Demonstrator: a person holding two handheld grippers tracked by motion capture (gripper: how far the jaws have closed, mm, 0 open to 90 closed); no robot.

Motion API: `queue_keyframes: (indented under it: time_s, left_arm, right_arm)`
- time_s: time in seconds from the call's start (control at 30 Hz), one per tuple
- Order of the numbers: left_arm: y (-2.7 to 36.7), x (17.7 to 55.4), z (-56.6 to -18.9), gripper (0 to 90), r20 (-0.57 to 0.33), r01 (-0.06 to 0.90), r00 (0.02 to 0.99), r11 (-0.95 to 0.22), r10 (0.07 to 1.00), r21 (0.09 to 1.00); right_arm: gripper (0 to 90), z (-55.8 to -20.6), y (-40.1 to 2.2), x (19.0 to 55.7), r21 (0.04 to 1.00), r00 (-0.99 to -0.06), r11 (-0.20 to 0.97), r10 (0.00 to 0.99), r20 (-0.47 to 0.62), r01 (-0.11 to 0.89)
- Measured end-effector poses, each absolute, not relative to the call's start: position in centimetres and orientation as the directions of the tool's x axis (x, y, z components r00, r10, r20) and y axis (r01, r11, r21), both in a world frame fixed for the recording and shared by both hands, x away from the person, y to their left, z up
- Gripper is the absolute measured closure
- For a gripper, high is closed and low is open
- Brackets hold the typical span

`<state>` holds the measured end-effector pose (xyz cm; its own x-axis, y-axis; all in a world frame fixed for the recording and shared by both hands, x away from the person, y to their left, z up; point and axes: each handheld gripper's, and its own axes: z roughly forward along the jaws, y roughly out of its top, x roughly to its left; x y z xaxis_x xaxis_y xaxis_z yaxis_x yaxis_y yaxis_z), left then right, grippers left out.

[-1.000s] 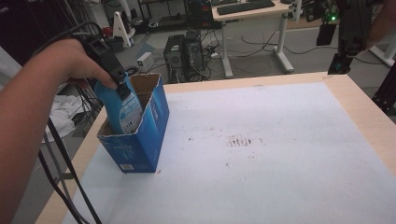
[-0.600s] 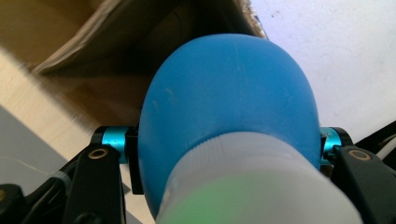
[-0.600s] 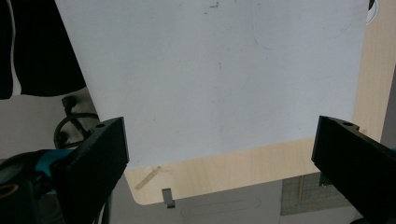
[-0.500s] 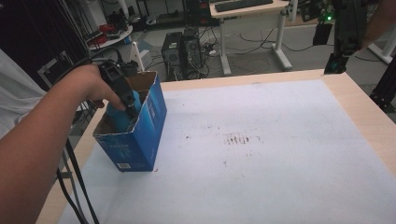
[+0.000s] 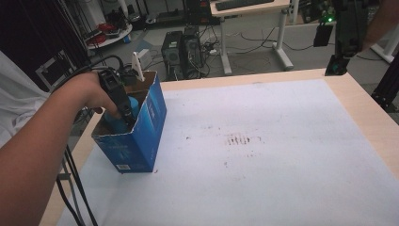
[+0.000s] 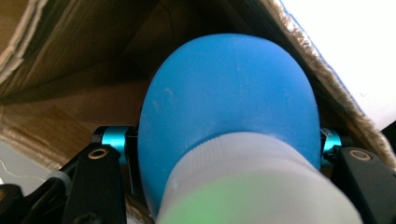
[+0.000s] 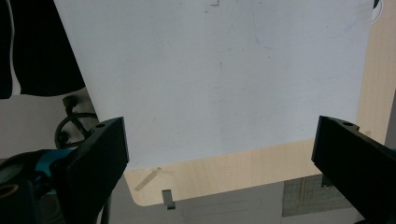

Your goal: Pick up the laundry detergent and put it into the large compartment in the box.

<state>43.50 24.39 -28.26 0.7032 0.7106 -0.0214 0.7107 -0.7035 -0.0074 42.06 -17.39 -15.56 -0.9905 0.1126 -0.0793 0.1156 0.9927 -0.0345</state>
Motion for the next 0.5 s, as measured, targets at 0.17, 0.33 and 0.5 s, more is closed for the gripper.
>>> queue_keyframes:
  time_s: [0.17,0.33,0.5]
  left_arm:
    - [24.4,43.5,-28.9,39.4,-0.030,0.684,0.729,-0.730,0.683,-0.009]
    - [24.6,43.5,-29.3,39.4,-0.038,0.671,0.741,-0.742,0.671,-0.008]
    - [24.9,43.4,-29.6,39.3,-0.047,0.650,0.758,-0.760,0.650,-0.009]
  right_arm:
    - [2.9,-15.5,-17.3,42.0,-0.037,-0.990,0.992,0.115,-0.078,0.118]
    - [2.8,-15.7,-17.2,42.1,-0.039,-0.991,0.993,0.111,-0.077,0.114]
    - [2.9,-15.7,-17.1,42.2,-0.042,-0.991,0.993,0.107,-0.075,0.111]
